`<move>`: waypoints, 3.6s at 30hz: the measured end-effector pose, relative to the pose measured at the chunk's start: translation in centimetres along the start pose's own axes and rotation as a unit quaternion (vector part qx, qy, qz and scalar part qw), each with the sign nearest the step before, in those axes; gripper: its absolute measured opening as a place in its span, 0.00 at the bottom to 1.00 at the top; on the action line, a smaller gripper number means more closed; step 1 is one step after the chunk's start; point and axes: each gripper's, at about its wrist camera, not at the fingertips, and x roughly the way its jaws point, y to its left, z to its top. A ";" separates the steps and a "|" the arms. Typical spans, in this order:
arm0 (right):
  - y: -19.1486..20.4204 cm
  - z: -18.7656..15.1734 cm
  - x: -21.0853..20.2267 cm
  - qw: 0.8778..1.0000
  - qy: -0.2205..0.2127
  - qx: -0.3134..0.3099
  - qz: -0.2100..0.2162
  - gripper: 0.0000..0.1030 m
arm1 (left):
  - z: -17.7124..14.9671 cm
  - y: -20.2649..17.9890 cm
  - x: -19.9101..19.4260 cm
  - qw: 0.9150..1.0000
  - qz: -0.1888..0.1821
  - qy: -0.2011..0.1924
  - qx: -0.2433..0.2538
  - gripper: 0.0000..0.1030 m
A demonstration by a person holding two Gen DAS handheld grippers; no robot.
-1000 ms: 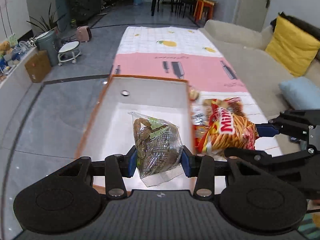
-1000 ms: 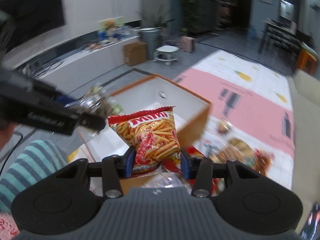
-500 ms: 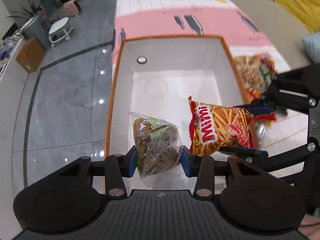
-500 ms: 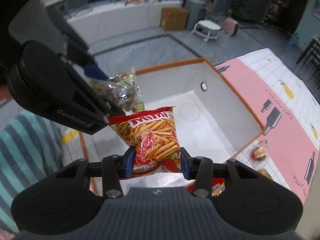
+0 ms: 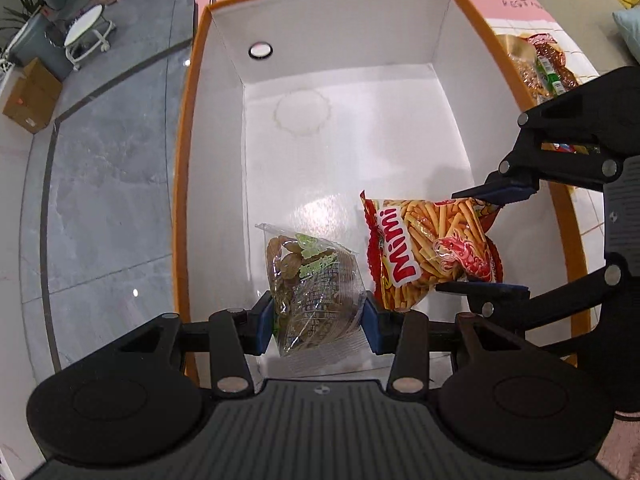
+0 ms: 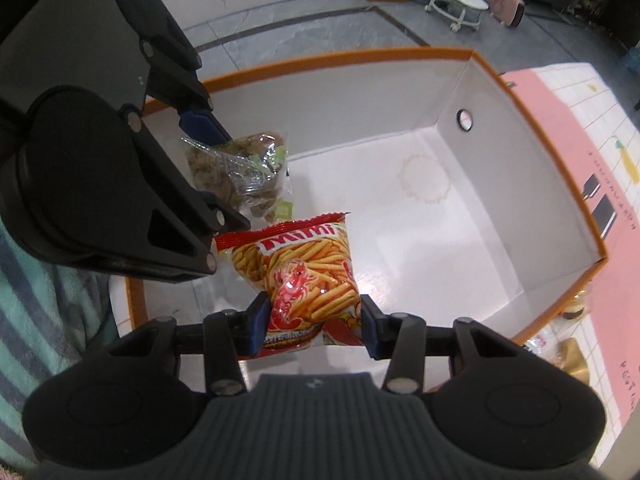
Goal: Organize snacks
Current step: 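Carry both bags over the orange box and open both grippers to drop them, then move both grippers back from the box to the snack pile, then grasp the clear pack of white balls with the left gripper while the right grasps the dark green bag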
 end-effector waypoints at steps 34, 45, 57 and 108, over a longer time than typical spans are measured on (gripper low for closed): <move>-3.6 -4.5 -10.7 0.983 -0.159 0.072 -0.065 0.72 | -2.1 -2.8 -10.5 0.972 0.043 -0.214 -0.085 0.77; -3.1 -13.8 -14.2 0.950 -0.242 0.140 -0.140 0.73 | -4.9 -11.0 -11.8 0.955 0.017 -0.293 -0.042 0.77; -4.9 -23.0 -10.8 0.947 -0.198 0.173 -0.187 0.73 | -3.7 -18.8 -6.7 0.971 -0.034 -0.235 0.022 0.77; -14.3 -26.1 -2.6 0.975 -0.045 0.192 -0.101 0.42 | 4.0 -23.3 4.9 0.994 -0.063 -0.061 0.057 0.13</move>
